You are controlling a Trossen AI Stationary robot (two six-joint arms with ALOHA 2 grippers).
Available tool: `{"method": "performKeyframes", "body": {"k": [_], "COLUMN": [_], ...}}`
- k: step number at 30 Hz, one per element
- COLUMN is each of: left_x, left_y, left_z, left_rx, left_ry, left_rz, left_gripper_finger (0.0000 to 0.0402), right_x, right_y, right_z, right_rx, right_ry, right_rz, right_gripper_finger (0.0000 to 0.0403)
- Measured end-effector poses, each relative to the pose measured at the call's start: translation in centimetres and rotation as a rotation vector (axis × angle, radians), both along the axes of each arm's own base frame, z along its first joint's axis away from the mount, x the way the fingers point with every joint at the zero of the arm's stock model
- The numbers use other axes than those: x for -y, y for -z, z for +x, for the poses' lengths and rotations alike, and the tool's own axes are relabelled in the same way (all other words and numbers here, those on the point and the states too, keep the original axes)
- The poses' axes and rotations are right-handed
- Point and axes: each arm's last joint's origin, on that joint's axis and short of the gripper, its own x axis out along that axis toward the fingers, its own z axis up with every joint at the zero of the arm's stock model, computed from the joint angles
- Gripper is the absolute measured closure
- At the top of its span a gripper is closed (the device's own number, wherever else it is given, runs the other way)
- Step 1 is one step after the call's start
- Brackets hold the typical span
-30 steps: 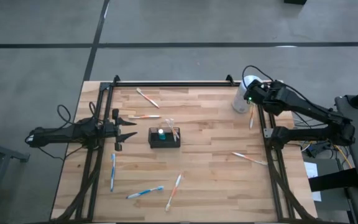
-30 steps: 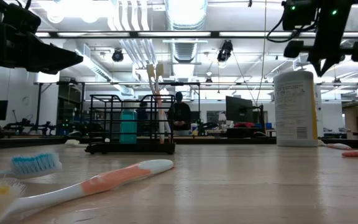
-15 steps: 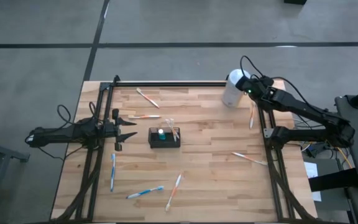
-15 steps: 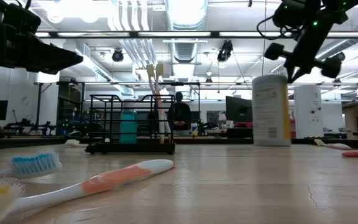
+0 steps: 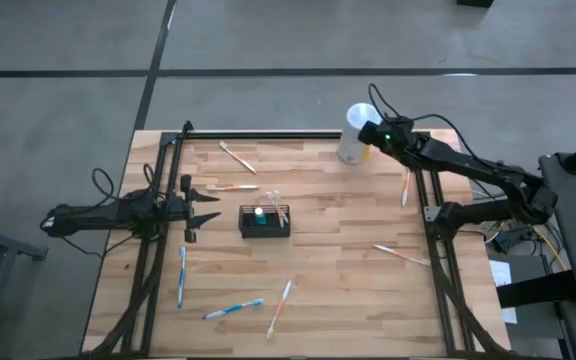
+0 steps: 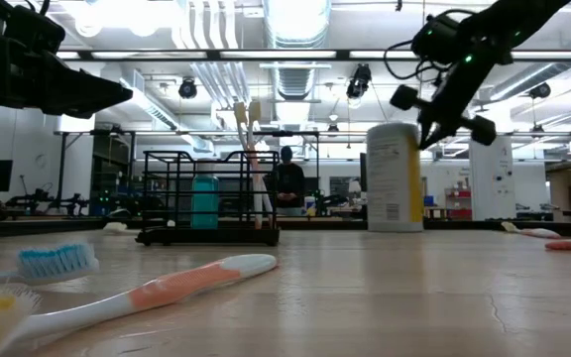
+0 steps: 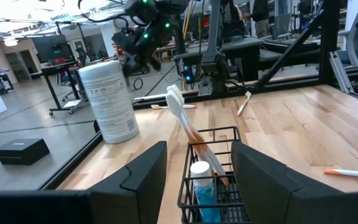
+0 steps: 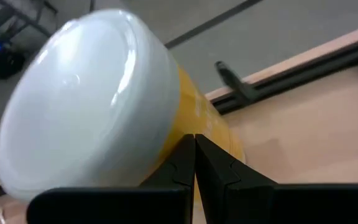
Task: Pick & Place toothbrushing station
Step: Put the orange toothbrush into the right section of the wire organizer
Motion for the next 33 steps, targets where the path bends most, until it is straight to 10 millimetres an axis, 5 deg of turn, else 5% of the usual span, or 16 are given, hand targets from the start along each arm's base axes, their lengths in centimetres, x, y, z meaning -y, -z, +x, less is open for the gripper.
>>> {"method": "performKeyframes", "body": {"k": [8,17,33], "left_x": [0.0,0.0,0.0], "left_y": [0.0,0.0,0.0], "left_z": [0.0,0.0,0.0], "left_rx": [0.0,0.0,0.0], "left_ry": [0.0,0.0,0.0], "left_rz": [0.0,0.0,0.0], "left_gripper_finger": [0.0216,0.0215,0.0215], "right_x": [1.5,1.1,-3.7], "right_y": [0.6,1.0,-3.3], "right_z": [2.6,2.1,-3.1], "right_rx": [0.076,0.02,-0.077], "right_ry": [-0.178,-0.175,-0.128], "right_rz": [-0.056,-0.005,0.211], "right_gripper_finger": [0.0394,0.0394,0.0394]}}
